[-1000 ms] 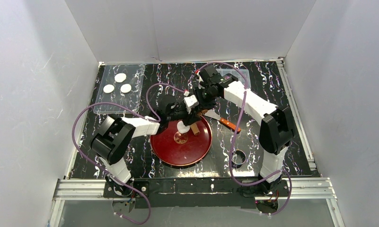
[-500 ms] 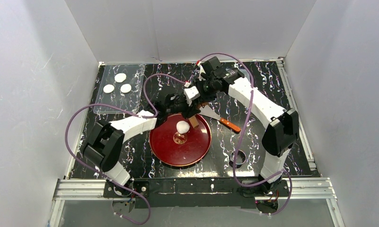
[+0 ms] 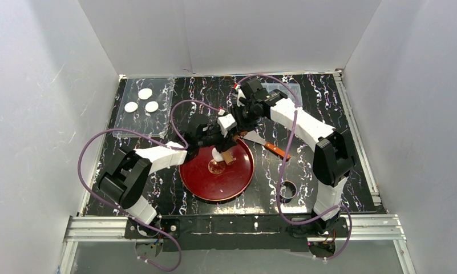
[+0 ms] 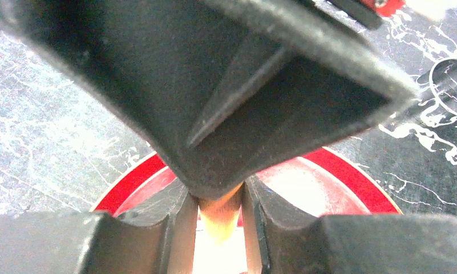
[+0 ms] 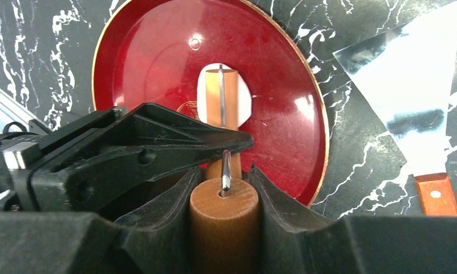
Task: Roll out the dumpling wrappers from the dough
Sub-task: Flatten out the dough on the work surface.
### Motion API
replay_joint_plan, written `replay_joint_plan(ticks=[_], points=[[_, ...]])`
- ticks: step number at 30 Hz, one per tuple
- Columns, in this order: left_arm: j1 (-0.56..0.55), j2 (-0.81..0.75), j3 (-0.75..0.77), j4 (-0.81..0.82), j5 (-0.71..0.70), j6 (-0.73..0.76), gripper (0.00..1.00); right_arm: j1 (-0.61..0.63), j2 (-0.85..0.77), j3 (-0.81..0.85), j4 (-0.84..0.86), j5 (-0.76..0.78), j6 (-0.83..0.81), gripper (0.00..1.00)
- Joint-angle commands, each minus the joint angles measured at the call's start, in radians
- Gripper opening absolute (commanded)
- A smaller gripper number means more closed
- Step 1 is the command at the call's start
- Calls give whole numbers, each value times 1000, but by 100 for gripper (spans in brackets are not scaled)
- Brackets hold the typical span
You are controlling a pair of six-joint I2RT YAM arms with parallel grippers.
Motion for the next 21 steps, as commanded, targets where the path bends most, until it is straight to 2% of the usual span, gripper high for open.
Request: replay_joint_plan(ticks=[1,7,10,21], points=[[0,4,-71,-64,-20,-35,0,15,-12,-68,57,-2,-2,1],[7,-8,-145,-66,-76,-76,0,21,-41,-198,101,-6,13,1],[8,-21,-180,-53,-57,-116,0,22,-63,-253,139,-8,29,1],[20,-97,-285,-39,-62,-170,0,75,-1,-223,145,0,35,1]])
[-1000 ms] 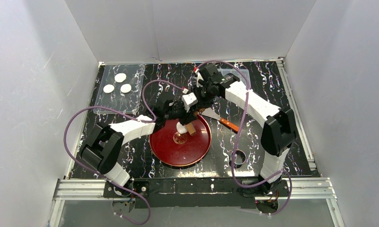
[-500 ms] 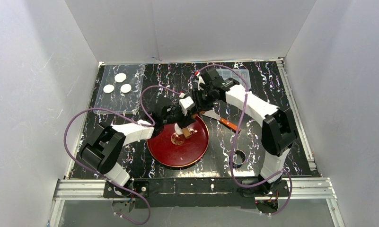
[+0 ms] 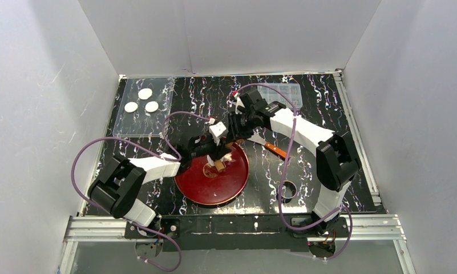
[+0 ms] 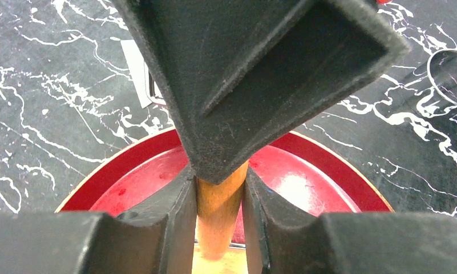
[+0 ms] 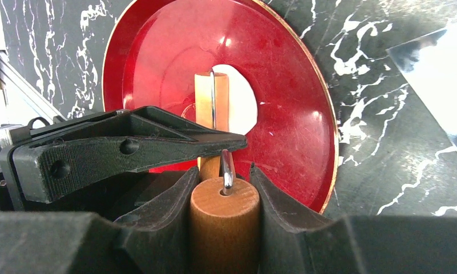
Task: Roll out the dumpling wrappers from the dough
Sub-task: Flatten out the dough on the work surface.
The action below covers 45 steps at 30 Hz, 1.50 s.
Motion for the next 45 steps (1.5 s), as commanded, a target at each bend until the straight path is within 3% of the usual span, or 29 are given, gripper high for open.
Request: replay_joint_plan(ticks=[1,8,17,24,27,34,45], points=[[12,-15,-102,-178,-7,-92,0,50,63,-21,-61,49,-37,1],[23,-68,-169,-148,-65,-151,0,70,101,-15,-48,57,-25,1],[27,-135,-215,-140,-72,-104,0,101,157,83,-80,35,-37,1],[27,-280,-22,-385,-38,20,0,100,123,283,-160,-38,-42,1],[23,-343,20,-405,31,37,0,87,81,310,-127,-50,-27,1],[17,-153,79,-227,43,-55,0,60,35,234,-28,24,-60,1],[18,19,74,-130,85,46,0,47,46,115,30,56,-132,1]])
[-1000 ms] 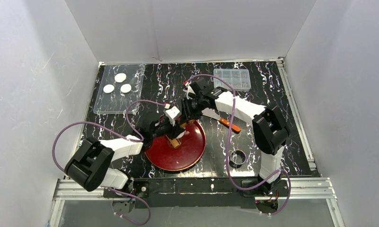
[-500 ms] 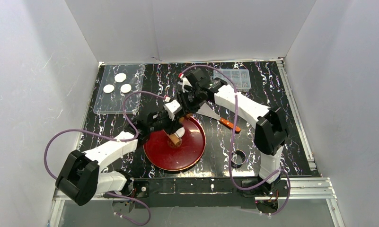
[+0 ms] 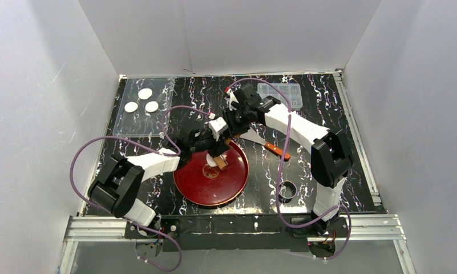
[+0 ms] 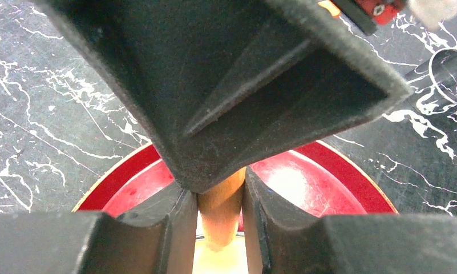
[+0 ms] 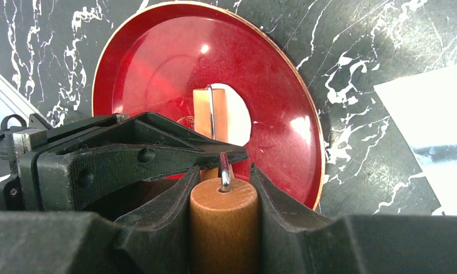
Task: Roll out the dumpling wrappers from the dough
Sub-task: Flatten out the dough on the work surface.
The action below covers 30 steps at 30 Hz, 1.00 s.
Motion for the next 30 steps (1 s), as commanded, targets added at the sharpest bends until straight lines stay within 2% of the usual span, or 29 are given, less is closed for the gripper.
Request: replay_joint_plan(ticks=[1,5,10,13,26,30], points=[[-10,33,-7,-9,57,30,0,15,-31,-53,107,4,-41,1],[-7,-1,-69,-98,29,12,0,27,-90,-169,122,5,-45,1],[-6,-34,-177,-101,-93,-12,0,35,-79,-272,144,2,-44,1],[-5,-44,-221,-108,-78,-65,0,53,-74,-305,170,11,-38,1],[-2,-163,-278,-164,-174,-179,0,117,10,-246,167,13,-8,1],[-3,-189,-281,-170,-162,-175,0,119,12,-193,130,6,-9,1]])
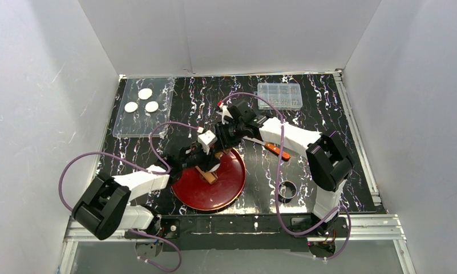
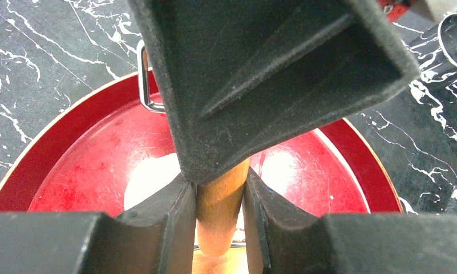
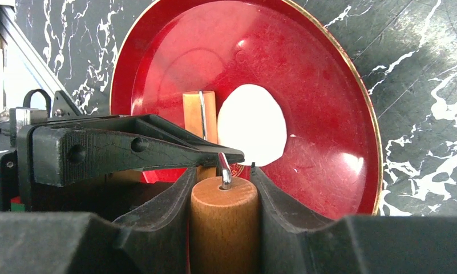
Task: Roll out the dumpling wrappers from the dough
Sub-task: Flatten out the dough on the work surface.
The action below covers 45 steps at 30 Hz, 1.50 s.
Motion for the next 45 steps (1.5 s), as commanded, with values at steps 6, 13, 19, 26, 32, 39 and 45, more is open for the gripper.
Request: replay_joint_plan(ticks=[6,13,19,26,32,39,45], points=[[-10,-189,53,-305,17,67,0,38,6,238,-223,44,-100,1],[-13,-90,166,-217,8,87,0,4,-32,325,-216,62,-109,1],[-10,95,213,-73,13,57,0,-19,7,302,-189,118,-165,1],[1,180,202,-94,8,25,0,-21,30,221,-165,133,-192,1],[0,131,38,-128,-58,-148,0,11,-15,26,-90,140,-174,1],[-1,186,47,-185,-227,-213,0,75,62,74,-159,216,-190,1],[-1,168,15,-183,-217,-239,0,109,86,43,-123,169,-140,1]])
